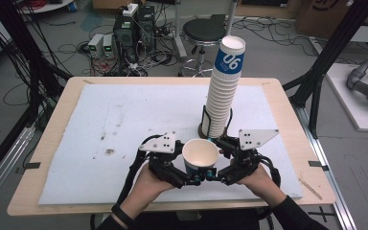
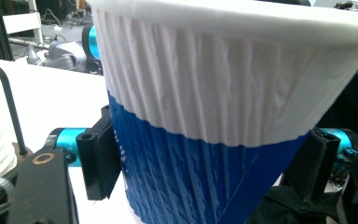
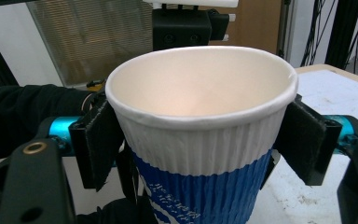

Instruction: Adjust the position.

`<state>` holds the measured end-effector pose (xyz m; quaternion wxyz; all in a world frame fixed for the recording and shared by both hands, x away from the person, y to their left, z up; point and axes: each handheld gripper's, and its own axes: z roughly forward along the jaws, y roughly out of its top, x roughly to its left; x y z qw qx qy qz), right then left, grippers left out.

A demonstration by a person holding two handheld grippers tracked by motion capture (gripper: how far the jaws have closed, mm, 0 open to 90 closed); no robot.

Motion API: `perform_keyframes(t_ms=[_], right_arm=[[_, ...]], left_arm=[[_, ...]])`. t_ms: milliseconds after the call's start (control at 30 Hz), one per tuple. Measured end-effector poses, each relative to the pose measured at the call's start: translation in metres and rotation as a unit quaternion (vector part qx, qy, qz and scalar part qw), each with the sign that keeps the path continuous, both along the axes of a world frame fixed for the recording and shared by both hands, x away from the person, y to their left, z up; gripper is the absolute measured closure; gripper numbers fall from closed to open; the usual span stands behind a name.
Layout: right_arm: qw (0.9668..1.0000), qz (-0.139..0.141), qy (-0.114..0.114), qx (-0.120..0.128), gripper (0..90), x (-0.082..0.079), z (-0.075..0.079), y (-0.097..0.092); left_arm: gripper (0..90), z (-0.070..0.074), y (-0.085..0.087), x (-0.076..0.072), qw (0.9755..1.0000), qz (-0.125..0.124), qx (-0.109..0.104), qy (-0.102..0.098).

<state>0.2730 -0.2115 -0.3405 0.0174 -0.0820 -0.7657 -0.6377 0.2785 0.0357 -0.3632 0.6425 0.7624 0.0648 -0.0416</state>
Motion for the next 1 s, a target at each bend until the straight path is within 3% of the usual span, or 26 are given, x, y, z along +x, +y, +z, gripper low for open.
perform_keyframes(t_ms=[567,1000], right_arm=[[0.9998,-0.016,-0.008,0.007,19.0,0.004,0.003,-0.013],[0.9993,-0.022,-0.015,-0.026,19.0,0.008,-0.007,-0.014]], left_arm=[[24.8,0.006,0.014,0.004,0.9998,0.018,-0.007,-0.009],[24.9,0.014,0.022,0.003,0.999,0.034,-0.026,-0.015]])
